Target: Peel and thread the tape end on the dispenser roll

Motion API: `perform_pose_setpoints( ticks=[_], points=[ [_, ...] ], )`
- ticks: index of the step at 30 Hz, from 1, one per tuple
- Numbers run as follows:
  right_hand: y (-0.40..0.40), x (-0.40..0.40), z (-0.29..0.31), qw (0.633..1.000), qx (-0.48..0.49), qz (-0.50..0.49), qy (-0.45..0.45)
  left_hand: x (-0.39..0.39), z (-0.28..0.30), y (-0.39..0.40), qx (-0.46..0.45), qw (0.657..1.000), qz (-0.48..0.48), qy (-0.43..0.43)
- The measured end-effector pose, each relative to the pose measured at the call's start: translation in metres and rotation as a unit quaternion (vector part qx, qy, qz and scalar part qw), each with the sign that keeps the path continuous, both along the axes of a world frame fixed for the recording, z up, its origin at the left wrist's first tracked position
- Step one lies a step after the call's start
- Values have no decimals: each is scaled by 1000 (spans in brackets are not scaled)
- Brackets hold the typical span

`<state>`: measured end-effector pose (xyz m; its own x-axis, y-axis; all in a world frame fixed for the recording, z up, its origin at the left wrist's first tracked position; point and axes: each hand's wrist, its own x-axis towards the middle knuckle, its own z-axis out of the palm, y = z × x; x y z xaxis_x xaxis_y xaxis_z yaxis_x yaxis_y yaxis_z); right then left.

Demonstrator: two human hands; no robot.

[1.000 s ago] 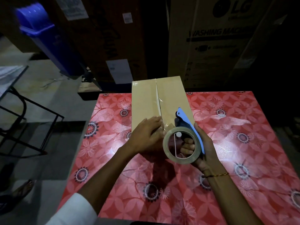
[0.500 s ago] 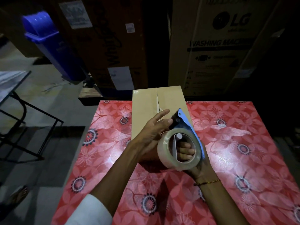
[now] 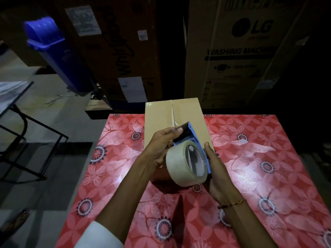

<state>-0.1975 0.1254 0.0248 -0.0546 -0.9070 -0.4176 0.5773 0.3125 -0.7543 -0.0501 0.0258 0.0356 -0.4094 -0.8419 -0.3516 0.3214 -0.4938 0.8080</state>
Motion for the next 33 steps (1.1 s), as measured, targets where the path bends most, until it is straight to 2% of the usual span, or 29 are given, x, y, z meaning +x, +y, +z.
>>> perform_pose_setpoints(
  ticks=[3, 6, 9, 11, 14, 20, 23, 28, 30, 33],
  points=[
    [-10, -8, 3, 981, -40, -6, 192, 7, -4, -7, 10, 997, 6, -73],
    [-29, -18, 14, 957, -97, 19, 273, 9, -6, -11, 0, 995, -4, -100],
    [-55, -28, 22, 901, -140, 108, 397, 8, -6, -12, -19, 990, -25, -135],
    [-70, -29, 24, 871, -153, 156, 440, 4, -5, -13, -31, 986, -32, -161],
    [-87, -30, 21, 856, -141, 202, 454, 1, -6, -15, -31, 984, -33, -174],
    [-102, -31, 15, 884, -128, 204, 401, 0, -13, -22, -10, 982, -30, -187],
    [-108, -33, 16, 883, -129, 213, 397, -1, -14, -25, -29, 980, -47, -192],
    [-118, -42, 15, 896, -126, 150, 399, 0, -13, -25, -64, 974, -91, -196],
    [-118, -47, 20, 889, -140, 141, 411, 0, -14, -25, -78, 971, -94, -206],
    [-111, -53, 27, 863, -157, 217, 429, -1, -16, -26, -59, 976, -81, -191]
  ],
)
